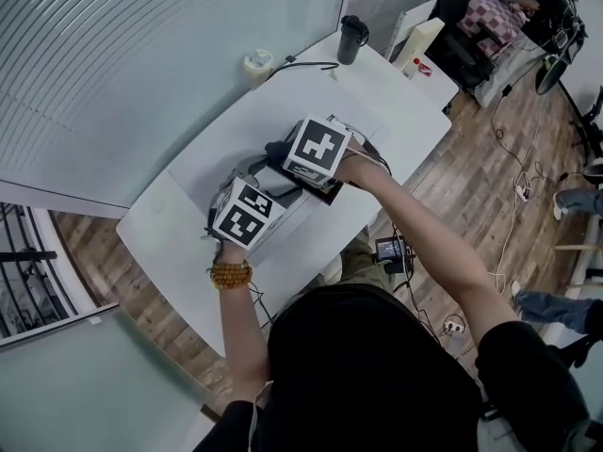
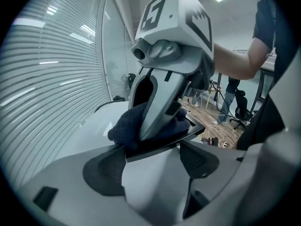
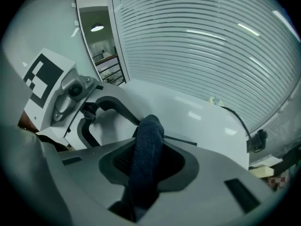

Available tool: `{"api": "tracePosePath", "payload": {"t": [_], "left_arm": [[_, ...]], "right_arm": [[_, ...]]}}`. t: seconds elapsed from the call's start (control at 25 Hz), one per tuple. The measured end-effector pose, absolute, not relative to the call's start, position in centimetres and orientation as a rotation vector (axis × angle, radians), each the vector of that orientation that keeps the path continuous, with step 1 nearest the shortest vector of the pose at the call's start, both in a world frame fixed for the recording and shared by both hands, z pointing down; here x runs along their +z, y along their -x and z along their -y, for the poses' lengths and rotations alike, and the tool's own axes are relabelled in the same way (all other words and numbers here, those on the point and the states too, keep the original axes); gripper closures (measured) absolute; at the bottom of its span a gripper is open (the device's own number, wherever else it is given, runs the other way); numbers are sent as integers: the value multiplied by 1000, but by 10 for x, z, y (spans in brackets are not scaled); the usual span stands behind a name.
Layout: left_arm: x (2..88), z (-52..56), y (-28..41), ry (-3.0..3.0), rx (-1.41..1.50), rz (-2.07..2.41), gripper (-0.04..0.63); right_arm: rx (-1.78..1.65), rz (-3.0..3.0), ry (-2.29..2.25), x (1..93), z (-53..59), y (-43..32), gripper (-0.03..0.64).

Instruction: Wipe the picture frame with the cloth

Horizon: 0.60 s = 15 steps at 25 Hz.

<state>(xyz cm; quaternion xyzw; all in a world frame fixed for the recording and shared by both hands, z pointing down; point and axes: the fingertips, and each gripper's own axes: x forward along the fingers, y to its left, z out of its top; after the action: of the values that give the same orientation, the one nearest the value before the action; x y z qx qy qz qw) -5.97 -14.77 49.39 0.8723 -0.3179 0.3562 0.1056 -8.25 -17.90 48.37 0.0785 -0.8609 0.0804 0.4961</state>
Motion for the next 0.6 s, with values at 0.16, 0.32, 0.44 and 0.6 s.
{"api": "tracePosePath", "payload": {"t": [0.16, 0.32, 0.44, 0.6], "left_arm": [[494, 149, 61, -2577, 1053, 938, 229], [492, 148, 60, -2594, 1058, 940, 233], [491, 147, 60, -2597, 1054, 944, 233], [490, 145, 62, -2607, 1051, 943, 233]], "right_arm": [[128, 2129, -112, 481, 167, 86, 529], [186, 2207, -29, 476, 154, 83, 529], [295, 2301, 94, 460, 147, 76, 528], [365, 2432, -69, 428, 194, 56, 528]]}}
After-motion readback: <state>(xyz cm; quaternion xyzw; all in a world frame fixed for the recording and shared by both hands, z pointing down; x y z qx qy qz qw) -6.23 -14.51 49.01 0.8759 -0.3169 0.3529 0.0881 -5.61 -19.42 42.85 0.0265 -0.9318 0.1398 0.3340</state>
